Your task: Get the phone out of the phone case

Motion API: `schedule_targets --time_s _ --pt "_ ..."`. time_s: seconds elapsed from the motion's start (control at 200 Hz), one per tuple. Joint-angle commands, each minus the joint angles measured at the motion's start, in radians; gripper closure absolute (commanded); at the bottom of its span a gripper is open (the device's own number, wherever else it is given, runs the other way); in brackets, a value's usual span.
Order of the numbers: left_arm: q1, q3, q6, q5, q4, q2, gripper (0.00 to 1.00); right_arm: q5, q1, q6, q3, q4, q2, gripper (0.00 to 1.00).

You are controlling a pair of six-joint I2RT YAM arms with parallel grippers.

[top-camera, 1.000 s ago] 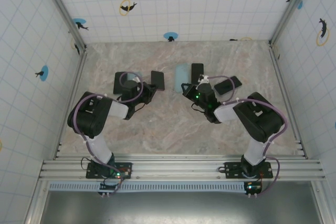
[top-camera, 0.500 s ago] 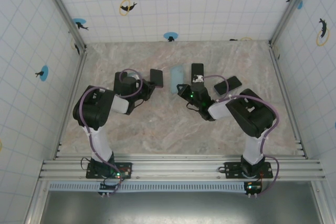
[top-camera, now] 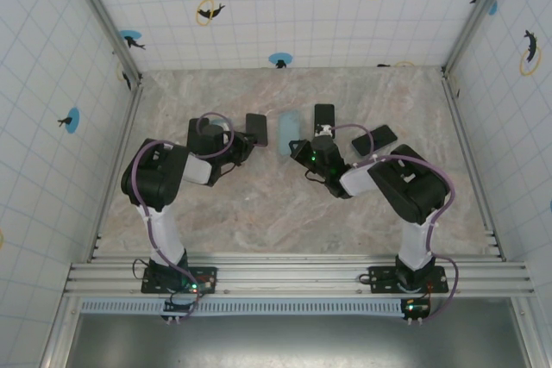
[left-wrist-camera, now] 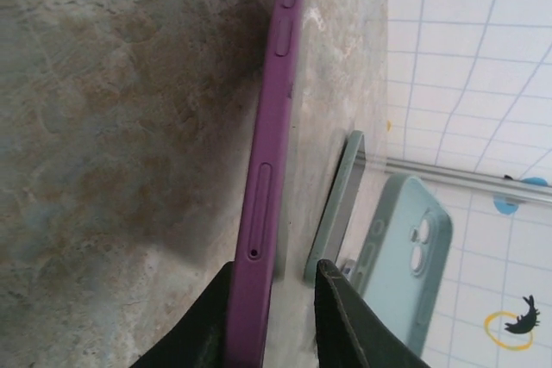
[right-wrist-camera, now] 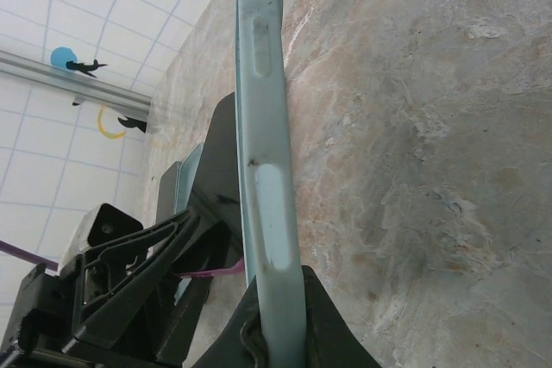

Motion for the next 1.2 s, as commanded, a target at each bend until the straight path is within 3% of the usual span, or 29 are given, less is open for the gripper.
schedule_targets --time_s 0.0,0.25,0.871,1.191 --pt "0.007 0.028 0.076 0.0 -0.078 -0.034 0.67 0.006 0.008 0.009 0.038 0.007 0.023 1.0" --pt "0.006 0.045 0.209 -0.055 -0.254 -0.091 0.5 0.009 0.011 -0.002 0.049 -0.009 0.034 1.0" --pt "0.014 0.053 0.369 -0.13 -0.446 -0.178 0.43 0.015 0.014 -0.048 0.1 -0.061 0.067 1.0" --pt "0.017 0.132 0.518 -0.132 -0.649 -0.351 0.38 0.006 -0.011 -0.049 0.19 -0.105 0.161 1.0"
